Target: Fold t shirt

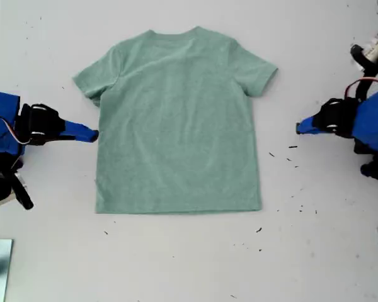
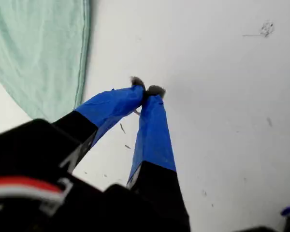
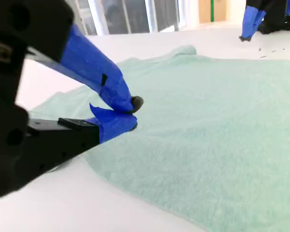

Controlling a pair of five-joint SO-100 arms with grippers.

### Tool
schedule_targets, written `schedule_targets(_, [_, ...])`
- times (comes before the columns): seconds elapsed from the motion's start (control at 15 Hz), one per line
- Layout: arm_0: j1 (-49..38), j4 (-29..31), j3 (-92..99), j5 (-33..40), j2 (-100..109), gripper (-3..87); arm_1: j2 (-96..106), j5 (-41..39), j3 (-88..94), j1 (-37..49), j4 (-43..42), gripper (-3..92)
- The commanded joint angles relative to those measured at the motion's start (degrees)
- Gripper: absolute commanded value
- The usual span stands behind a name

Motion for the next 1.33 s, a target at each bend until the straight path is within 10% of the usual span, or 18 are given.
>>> schedule_targets(0.0, [0.4, -0.1, 0.2, -0.6, 0.4, -0.2, -31.2, -16.2, -35.5, 11.1, 5.1, 2.2])
schedule_targets(0.27, [0.0, -0.2, 0.2, -0.2, 0.4, -0.2, -69.4, -35.9, -75.0, 21.4, 8.1, 5.0])
schedule_targets(0.4, [0.4, -0.2, 0.2, -0.2, 0.4, -0.2, -81.1, -39.1, -86.1, 21.6, 10.8, 25.5])
schedule_targets(0.73, [0.8, -0.2, 0.3, 0.2, 0.4, -0.2, -86.7, -47.1, -89.6, 27.2, 13.7, 37.7])
schedule_targets(1.27, [0.4, -0.4, 0.4, 0.9, 0.4, -0.2, -97.9, -53.1, -59.5, 35.4, -21.4, 35.3])
